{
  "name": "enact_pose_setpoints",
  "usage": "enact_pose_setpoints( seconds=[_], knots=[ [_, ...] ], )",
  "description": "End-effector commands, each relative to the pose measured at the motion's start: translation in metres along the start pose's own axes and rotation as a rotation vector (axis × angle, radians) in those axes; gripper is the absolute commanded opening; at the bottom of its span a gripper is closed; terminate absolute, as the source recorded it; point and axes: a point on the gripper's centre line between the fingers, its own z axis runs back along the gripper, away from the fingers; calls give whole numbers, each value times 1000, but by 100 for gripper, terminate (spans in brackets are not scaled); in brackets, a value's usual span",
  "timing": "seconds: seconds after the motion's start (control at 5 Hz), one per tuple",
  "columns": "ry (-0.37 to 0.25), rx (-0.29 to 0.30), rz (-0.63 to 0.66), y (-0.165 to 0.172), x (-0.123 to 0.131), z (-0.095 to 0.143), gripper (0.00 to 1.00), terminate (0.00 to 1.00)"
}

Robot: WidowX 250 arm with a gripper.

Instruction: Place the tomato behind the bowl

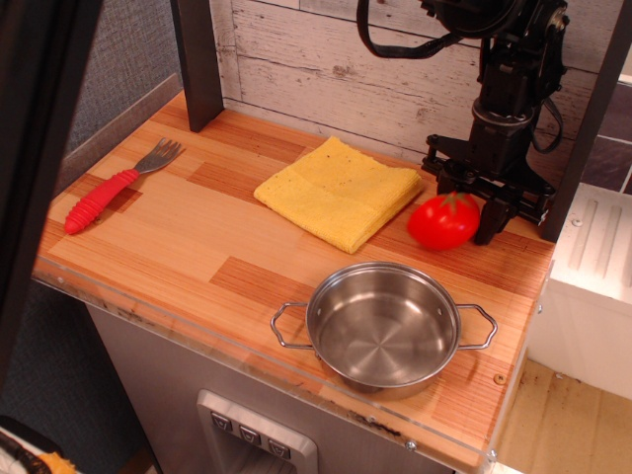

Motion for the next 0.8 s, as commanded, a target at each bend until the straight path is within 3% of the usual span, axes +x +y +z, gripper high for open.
enact_pose_setpoints(
  seconds=[0.0, 0.2, 0.4, 0.6],
  knots=[
    [-101, -40, -12, 1, 0, 44, 100, 0],
    [-197, -76, -6, 4, -7, 84, 100, 0],
    [-261, -54, 25, 18, -31, 113, 100, 0],
    [-244, 11, 68, 36, -61, 118, 100, 0]
  ],
)
